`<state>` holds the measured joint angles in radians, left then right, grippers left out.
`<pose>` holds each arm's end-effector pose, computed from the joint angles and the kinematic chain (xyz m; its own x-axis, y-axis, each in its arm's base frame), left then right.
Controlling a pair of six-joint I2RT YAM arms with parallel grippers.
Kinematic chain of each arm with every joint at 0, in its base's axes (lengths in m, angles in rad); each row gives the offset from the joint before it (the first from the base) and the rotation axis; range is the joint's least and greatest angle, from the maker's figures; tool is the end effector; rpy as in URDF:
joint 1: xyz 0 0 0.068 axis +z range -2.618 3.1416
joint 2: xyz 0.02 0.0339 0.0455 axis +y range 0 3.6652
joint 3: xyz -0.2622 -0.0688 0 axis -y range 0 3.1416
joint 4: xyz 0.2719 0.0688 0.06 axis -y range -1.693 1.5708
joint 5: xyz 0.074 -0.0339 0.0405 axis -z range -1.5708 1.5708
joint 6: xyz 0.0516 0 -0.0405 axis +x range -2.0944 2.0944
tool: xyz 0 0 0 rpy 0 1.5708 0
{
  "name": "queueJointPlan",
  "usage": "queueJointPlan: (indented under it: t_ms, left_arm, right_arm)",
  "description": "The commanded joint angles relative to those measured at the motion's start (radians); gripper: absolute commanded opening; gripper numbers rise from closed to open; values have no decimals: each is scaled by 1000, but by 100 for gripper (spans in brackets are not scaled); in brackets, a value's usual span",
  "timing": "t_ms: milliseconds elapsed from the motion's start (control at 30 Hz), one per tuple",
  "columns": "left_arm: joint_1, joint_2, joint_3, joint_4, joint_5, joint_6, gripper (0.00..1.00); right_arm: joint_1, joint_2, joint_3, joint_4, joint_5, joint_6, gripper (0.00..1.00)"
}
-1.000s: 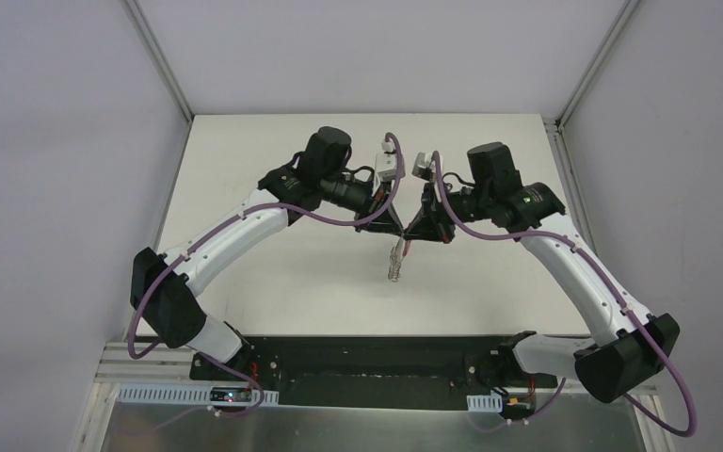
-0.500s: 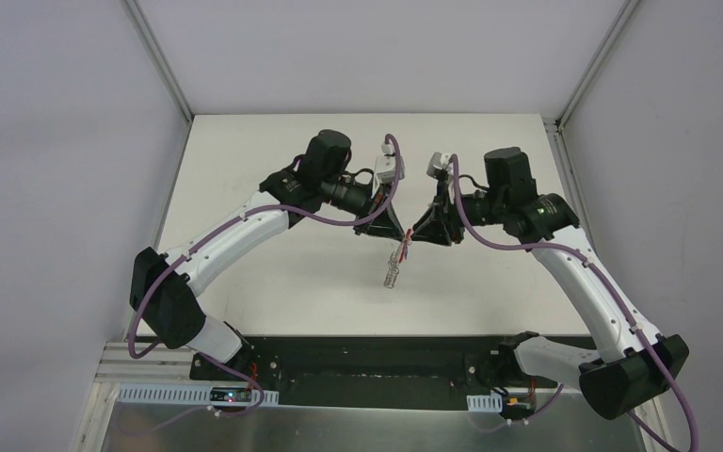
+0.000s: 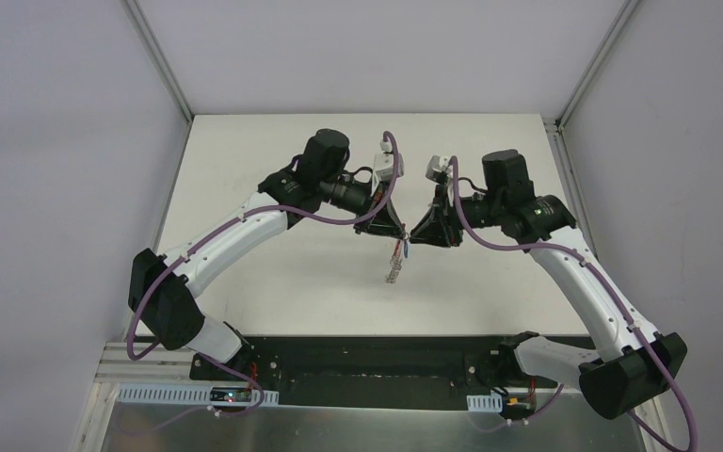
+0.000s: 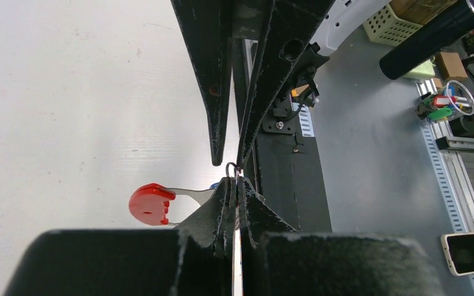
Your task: Put the keys on the keyring
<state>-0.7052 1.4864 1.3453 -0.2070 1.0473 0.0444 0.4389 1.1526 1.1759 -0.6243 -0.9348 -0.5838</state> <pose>0.2523 -0.2734 0.3619 -0.2176 0.2144 -0.9522 0.9546 -0.1567 -0.2534 0.2270 0.1524 0.3602 0.0431 -0.3415 -0.9389 -0.9939 0.0809 -0.0750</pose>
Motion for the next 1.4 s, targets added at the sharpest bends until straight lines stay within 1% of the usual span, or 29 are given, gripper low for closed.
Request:
queueJointPlan:
  t_ms: [0, 100, 133, 233, 500, 667, 767, 933, 1133, 1367]
  left_arm:
    - [12, -44, 4, 51, 46, -10, 0]
    - [12, -43, 3, 64, 49, -23, 0]
    - [13, -43, 1, 73, 49, -32, 0]
    - [20, -43, -6, 123, 56, -87, 0]
    - [31, -44, -67, 382, 76, -301, 0]
    - [33, -45, -93, 468, 81, -374, 0]
    - [36, -47, -101, 484, 84, -385, 0]
    - [46, -53, -107, 487, 99, -379, 0]
    - [47, -63, -104, 429, 105, -319, 0]
    - [47, -61, -100, 437, 96, -331, 0]
  right_arm:
    - [-4, -3, -8, 32, -53, 1, 12]
    - [-5, 2, -12, 36, -62, 2, 1]
    - [-4, 2, -14, 37, -67, 3, 0]
    - [-4, 3, -24, 53, -77, 13, 0]
    - [-6, 8, -45, 91, -95, 51, 0]
    - [-6, 5, -48, 111, -91, 70, 0]
    - [-19, -10, -51, 113, -85, 71, 0]
    - [-54, -68, -49, 114, -57, 61, 8]
    - [-81, -117, -38, 78, -22, 22, 17]
    - [-88, -106, -53, 64, -110, 7, 32]
